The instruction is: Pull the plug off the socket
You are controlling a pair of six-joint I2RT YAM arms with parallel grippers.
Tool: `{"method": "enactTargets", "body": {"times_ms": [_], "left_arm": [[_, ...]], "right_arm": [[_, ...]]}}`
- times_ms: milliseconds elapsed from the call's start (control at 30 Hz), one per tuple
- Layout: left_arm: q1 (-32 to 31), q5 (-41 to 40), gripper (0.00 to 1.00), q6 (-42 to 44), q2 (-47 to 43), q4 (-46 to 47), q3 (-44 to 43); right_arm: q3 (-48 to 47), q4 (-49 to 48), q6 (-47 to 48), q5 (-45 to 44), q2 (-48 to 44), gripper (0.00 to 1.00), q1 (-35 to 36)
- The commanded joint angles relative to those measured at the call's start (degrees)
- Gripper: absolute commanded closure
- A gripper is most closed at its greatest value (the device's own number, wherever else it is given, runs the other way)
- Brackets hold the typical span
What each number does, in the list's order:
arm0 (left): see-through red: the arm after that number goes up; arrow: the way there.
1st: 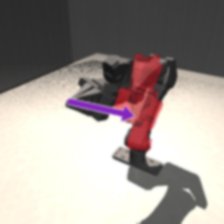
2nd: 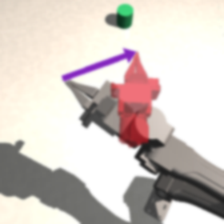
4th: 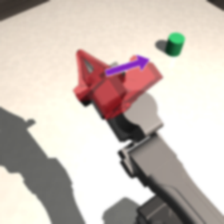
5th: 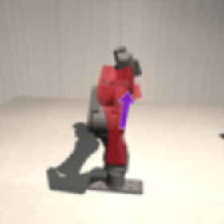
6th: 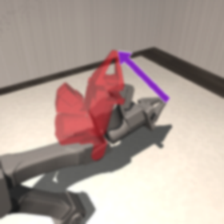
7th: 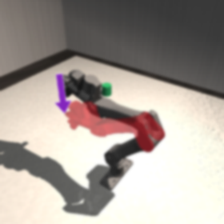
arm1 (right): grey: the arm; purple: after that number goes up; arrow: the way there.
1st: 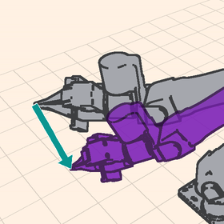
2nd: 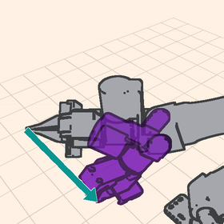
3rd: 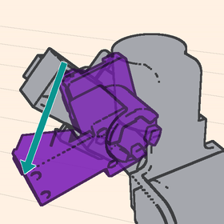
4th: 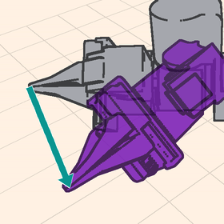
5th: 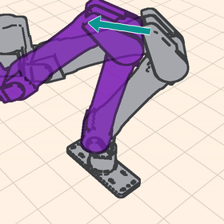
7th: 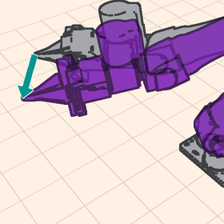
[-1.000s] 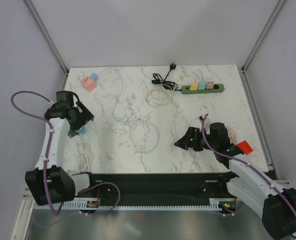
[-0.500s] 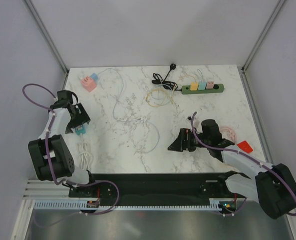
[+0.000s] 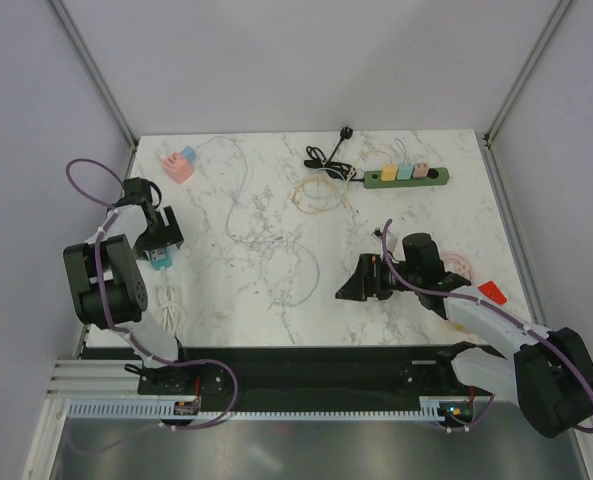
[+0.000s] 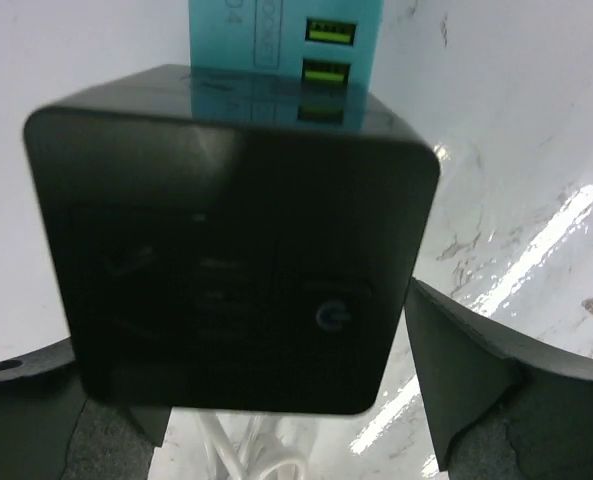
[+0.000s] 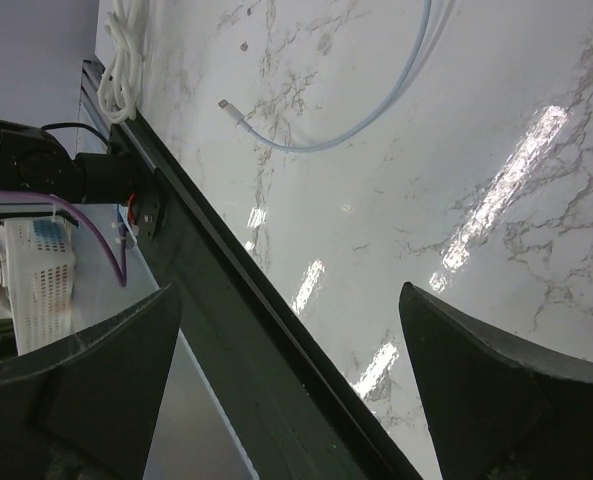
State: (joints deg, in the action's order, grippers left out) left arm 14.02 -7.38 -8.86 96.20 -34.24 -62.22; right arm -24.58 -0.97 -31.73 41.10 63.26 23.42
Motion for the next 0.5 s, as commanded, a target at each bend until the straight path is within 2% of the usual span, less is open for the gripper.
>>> {"method": "enactTargets", "body": {"times_ms": [0, 133, 233, 267, 333, 367, 467], "left_arm": [[0.1, 0.6, 0.08, 2.6, 3.2, 3.0, -3.8], [0.2, 0.7, 0.11, 2.9, 5.9, 4.0, -4.6], [0.1, 3.2, 0.23, 2.5, 6.8, 5.2, -4.4], [0.1, 3.3, 0.34, 2.4, 7.2, 5.4, -4.4], [0.2, 4.2, 0.44, 1.4, 7.4, 5.2, -4.2], [0.1, 4.8, 0.53, 0.8, 7.2, 5.3, -4.0], [-0.6, 6.8, 0.63, -1.4, 5.8, 4.9, -2.7]], "right_arm": [[-3.3, 3.9, 3.2, -1.4, -1.7, 0.02, 0.2], [-5.3, 7.2, 4.6, -3.7, -3.0, 0.02, 0.2], [-6.3, 8.5, 4.7, -5.2, -3.3, 0.02, 0.1], [-6.5, 8.7, 4.7, -5.3, -3.3, 0.02, 0.1], [-6.6, 8.8, 4.2, -5.3, -3.2, 0.02, 0.2], [-6.7, 8.7, 4.2, -5.3, -3.3, 0.02, 0.2], [-7.1, 8.7, 4.4, -6.2, -3.0, 0.02, 0.1]]}}
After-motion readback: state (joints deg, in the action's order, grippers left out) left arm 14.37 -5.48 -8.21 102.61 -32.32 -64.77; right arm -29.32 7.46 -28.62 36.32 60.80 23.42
